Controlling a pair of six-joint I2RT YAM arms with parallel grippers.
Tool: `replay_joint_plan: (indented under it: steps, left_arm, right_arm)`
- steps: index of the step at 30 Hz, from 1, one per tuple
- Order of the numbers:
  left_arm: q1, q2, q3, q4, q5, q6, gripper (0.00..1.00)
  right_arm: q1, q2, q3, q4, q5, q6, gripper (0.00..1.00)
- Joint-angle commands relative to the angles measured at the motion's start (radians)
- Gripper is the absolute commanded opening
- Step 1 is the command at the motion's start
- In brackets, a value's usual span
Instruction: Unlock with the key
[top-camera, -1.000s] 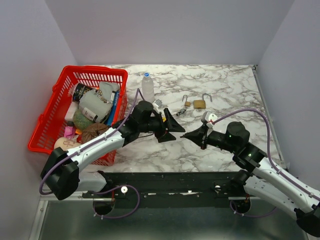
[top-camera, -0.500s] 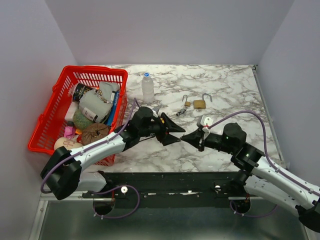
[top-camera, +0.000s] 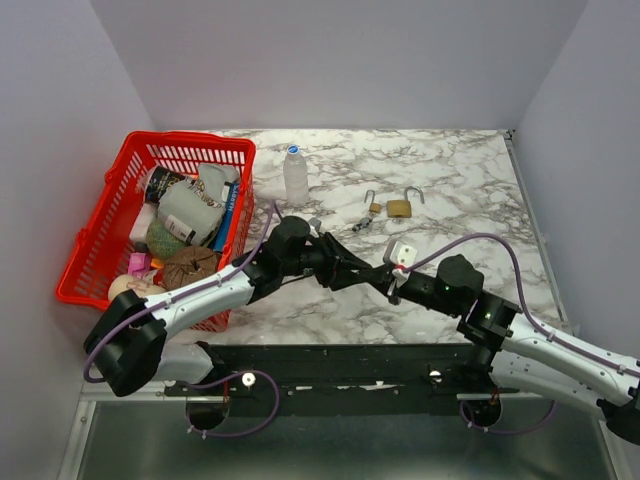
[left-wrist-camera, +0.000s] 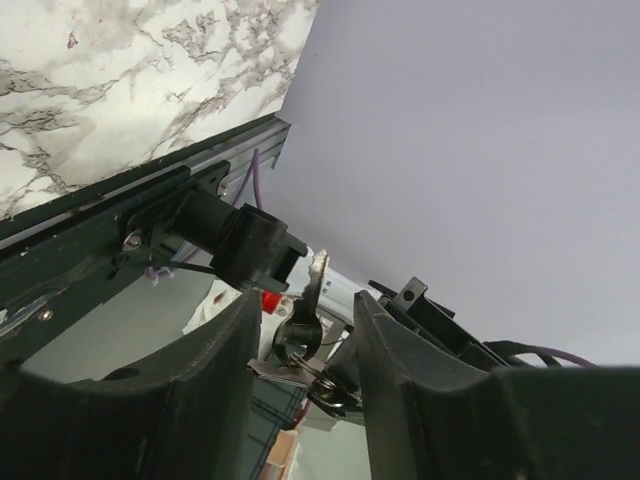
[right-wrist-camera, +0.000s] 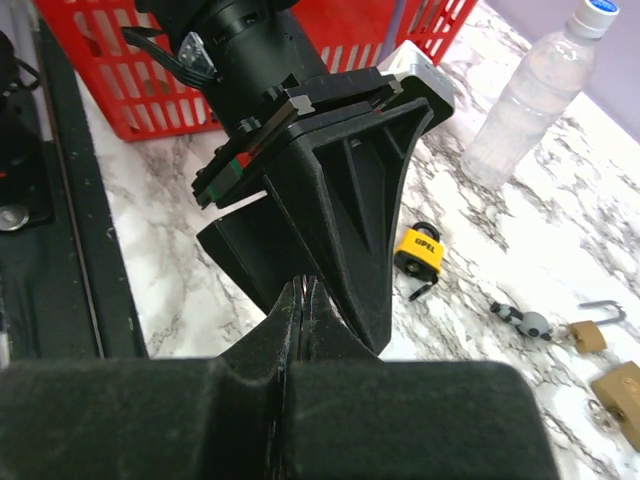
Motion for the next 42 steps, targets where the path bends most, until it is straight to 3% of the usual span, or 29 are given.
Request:
replay_joint_plan:
  steps: [1,2,3,10,14,18,21,24,27,32,36,42]
  left_arm:
    - [-0.006,-0.022,-0.011,-0.004,0.026,-0.026,0.37]
    - [-0.007,-0.021,-0.011,-0.008,0.029,-0.019,0.23]
    - [-0.006,-0.019,-0.009,-0.014,0.029,-0.016,0.19]
    - [0.012,-0.004,-0.015,-0.046,0.019,0.042,0.00]
    - [0.048,0.016,0.004,-0.101,-0.037,0.198,0.00]
    - [0.104,0.033,0.037,-0.080,-0.049,0.469,0.00]
    - [0.131,0.026,0.064,-0.096,-0.047,0.696,0.00]
    - [0.132,-0.004,0.093,-0.127,-0.066,0.925,0.00]
    - [0.132,-0.053,0.077,-0.106,-0.035,1.071,0.00]
    - [0.132,-0.146,-0.011,0.005,0.049,1.171,0.00]
    - [0.134,-0.247,-0.090,0.113,0.051,1.165,0.00]
    - [0.134,-0.321,-0.169,0.248,0.048,1.074,0.00]
  right_arm:
    - [0.061,0.037,-0.007,0.022,0.145,-0.069,0.01]
    - [0.074,0.040,-0.007,0.022,0.188,-0.086,0.02]
    - [0.092,0.042,-0.007,0.023,0.202,-0.094,0.03]
    - [0.118,0.045,-0.010,0.017,0.237,-0.103,0.13]
    - [0.118,0.046,-0.002,-0.003,0.251,-0.050,0.24]
    - [0.117,0.048,-0.011,-0.020,0.381,0.079,0.58]
    - [0.115,0.045,-0.011,-0.047,0.436,0.186,0.72]
    - [0.102,0.031,-0.007,-0.044,0.382,0.301,0.79]
    - [0.068,0.039,0.016,-0.032,0.276,0.383,0.80]
    - [0.017,0.058,0.042,0.044,0.084,0.492,0.80]
    - [-0.020,0.101,0.036,0.184,-0.052,0.628,0.77]
    - [-0.029,0.201,-0.039,0.464,-0.131,0.797,0.70]
